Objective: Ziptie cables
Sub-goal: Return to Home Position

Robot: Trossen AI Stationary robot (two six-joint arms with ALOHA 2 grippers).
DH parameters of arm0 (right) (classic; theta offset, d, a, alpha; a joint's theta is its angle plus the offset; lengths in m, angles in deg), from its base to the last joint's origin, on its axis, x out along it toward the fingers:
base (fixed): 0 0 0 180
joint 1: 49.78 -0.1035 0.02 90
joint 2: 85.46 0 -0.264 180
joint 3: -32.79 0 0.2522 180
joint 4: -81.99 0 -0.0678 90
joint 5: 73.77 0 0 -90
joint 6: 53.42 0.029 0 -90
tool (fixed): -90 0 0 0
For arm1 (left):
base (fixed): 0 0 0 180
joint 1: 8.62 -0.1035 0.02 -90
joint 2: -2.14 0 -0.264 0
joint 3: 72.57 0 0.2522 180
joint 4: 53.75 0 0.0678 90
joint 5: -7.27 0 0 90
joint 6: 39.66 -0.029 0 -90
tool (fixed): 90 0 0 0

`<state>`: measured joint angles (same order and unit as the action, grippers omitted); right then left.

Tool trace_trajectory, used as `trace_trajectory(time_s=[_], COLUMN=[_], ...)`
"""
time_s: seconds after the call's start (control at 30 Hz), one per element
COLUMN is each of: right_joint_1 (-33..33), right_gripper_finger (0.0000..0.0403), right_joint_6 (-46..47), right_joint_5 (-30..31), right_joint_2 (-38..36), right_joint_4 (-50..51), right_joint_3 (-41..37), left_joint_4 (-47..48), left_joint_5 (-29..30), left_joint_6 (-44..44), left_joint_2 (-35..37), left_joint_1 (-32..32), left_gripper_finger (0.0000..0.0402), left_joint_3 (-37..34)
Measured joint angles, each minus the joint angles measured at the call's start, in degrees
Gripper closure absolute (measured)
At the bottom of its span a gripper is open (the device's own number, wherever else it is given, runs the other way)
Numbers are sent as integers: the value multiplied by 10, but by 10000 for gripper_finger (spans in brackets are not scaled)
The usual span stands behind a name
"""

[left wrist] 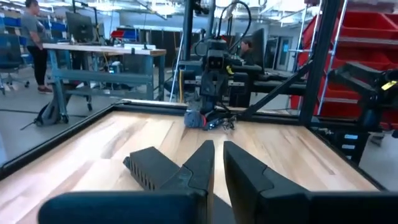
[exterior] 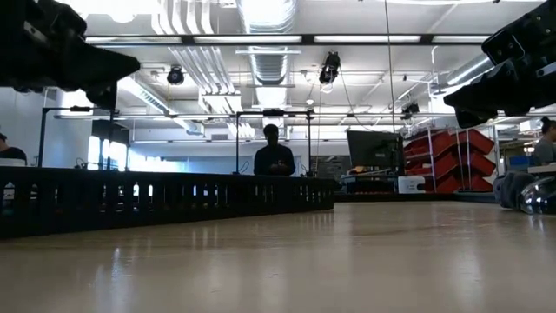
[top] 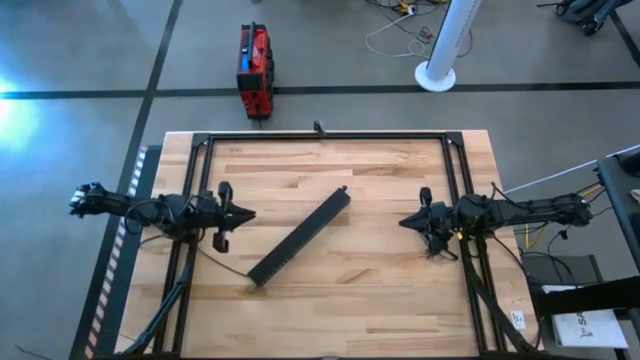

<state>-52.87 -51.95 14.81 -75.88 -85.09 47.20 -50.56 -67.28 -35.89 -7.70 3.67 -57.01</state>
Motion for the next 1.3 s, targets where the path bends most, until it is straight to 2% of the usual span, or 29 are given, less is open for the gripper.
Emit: trace_trajectory(time_s=[0.2, 0.3, 0.37, 0.4, 0.47, 0.6, 0.67, 0.73, 0.8, 0.9, 1.3], right_joint_1=[0, 0, 0, 0, 0, 0, 0, 0, 0, 0, 0], right_gripper_finger=[403, 403, 403, 403, 403, 403, 403, 403, 403, 403, 403], right_joint_6=[0, 0, 0, 0, 0, 0, 0, 0, 0, 0, 0], right_joint_5=[0, 0, 0, 0, 0, 0, 0, -1, 0, -1, 0], right_joint_2=[0, 0, 0, 0, 0, 0, 0, 0, 0, 0, 0], right_joint_4=[0, 0, 0, 0, 0, 0, 0, 0, 0, 0, 0], right_joint_3=[0, 0, 0, 0, 0, 0, 0, 0, 0, 0, 0], left_joint_4=[27, 24, 25, 25, 34, 66, 70, 68, 67, 67, 68], left_joint_5=[15, -31, -37, -22, 57, 326, 438, 529, 593, 633, 634], left_joint_6=[17, 29, 46, 54, 59, 68, 68, 68, 68, 68, 68], left_joint_2=[36, 41, 44, 46, 47, 35, 26, 20, 13, 6, -18], left_joint_1=[-1, -2, -6, -7, -7, -7, -7, -7, -7, -7, -7], left_gripper_finger=[381, 381, 381, 381, 381, 381, 381, 381, 381, 381, 381], left_joint_3=[-12, -11, -10, -11, -12, -11, -10, -8, -8, -8, -8])
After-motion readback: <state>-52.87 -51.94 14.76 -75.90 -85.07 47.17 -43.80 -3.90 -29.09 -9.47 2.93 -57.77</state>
